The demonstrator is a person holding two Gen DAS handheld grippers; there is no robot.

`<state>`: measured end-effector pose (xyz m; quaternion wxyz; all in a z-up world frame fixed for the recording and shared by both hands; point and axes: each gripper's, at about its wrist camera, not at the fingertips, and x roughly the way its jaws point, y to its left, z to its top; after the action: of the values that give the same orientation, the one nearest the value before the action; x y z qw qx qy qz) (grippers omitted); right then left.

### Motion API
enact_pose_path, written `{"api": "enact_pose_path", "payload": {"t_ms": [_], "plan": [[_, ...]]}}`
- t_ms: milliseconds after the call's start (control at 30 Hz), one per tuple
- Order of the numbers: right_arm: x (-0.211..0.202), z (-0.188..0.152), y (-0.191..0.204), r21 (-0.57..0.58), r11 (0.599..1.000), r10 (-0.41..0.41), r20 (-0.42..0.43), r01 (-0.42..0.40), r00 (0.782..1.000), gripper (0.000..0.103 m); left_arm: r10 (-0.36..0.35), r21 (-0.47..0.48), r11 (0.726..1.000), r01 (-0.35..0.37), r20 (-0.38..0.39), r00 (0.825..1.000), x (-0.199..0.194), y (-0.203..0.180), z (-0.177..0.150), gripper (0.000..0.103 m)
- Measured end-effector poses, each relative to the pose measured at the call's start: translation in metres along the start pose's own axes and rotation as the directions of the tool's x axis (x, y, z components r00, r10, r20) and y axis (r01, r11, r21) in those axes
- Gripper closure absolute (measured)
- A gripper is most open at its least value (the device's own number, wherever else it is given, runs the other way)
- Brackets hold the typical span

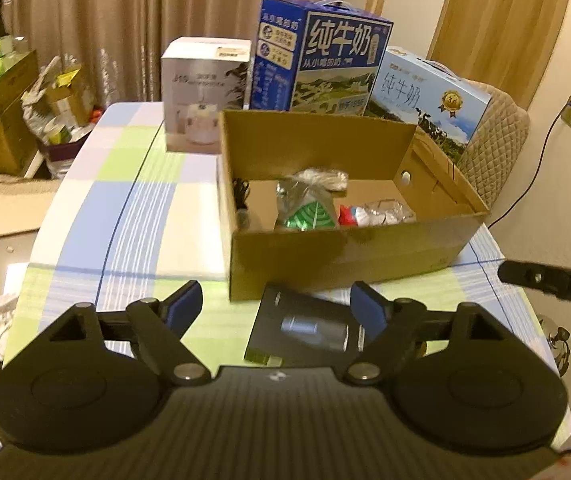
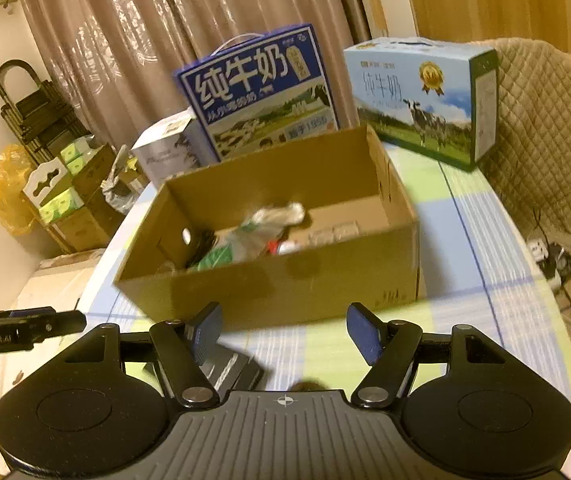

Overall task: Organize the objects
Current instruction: 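Open both tools in the box and withdraw them toward the black shaver box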

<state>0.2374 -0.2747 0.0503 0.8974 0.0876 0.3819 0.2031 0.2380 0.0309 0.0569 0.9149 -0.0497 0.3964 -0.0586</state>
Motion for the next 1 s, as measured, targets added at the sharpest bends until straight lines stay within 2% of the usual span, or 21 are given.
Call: {"api": "enact_pose_path", "payload": {"t_ms": [167, 533, 1000], "plan": [[-0.020, -0.030, 0.010, 0.005, 1.000, 0.013, -0.013, -0.013, 1.000, 0.037, 0.017, -0.017, 1.000, -0.018, -0.016, 1.000, -0.021, 0.005, -0.028, 0.016], [-0.050, -0.066, 0.023, 0.031, 0.999, 0.024, -0.027, -0.023, 0.999, 0.037, 0.031, -0.059, 0.998, -0.034, -0.042, 0.999, -0.053, 0.014, -0.074, 0.011], [-0.053, -0.084, 0.018, 0.045, 0.999, 0.008, -0.041, -0.006, 0.999, 0.037, 0.039, -0.053, 0.998, -0.044, -0.083, 0.996, -0.045, 0.006, -0.096, 0.007]]}}
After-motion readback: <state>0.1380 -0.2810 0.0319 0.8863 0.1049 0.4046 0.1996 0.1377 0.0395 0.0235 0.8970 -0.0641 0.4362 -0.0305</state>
